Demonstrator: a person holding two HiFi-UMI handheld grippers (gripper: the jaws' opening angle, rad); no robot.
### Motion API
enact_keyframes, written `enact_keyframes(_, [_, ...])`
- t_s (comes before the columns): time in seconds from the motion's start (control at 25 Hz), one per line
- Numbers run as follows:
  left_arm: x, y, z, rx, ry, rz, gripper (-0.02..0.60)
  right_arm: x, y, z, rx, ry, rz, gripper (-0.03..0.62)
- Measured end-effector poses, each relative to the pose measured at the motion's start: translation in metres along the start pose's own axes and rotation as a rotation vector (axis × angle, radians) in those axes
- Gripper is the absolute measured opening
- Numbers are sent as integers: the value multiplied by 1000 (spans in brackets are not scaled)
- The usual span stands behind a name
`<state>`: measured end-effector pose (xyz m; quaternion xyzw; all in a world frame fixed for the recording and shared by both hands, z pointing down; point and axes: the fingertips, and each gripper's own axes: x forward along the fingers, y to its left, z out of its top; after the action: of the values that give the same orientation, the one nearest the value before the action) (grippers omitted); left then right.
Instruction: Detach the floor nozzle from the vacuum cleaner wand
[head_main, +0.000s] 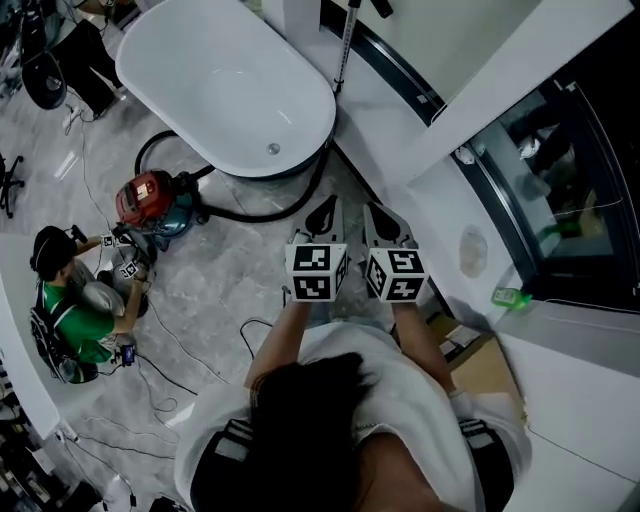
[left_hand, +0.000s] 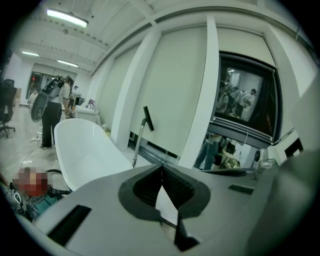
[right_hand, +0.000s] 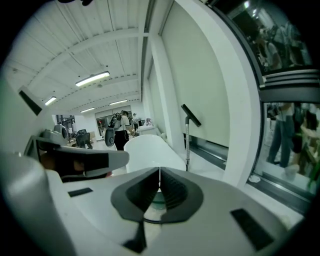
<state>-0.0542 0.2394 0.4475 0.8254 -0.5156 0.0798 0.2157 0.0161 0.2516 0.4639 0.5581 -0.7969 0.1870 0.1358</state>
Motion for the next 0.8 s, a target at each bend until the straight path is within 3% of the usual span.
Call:
enact_keyframes(0.44, [47, 36, 34, 6, 24, -102, 5, 55, -2, 41, 21, -19, -59, 15])
enact_keyframes(0.8, [55, 58, 51, 50, 23, -86, 5, 71, -5, 50, 96, -50, -85, 15])
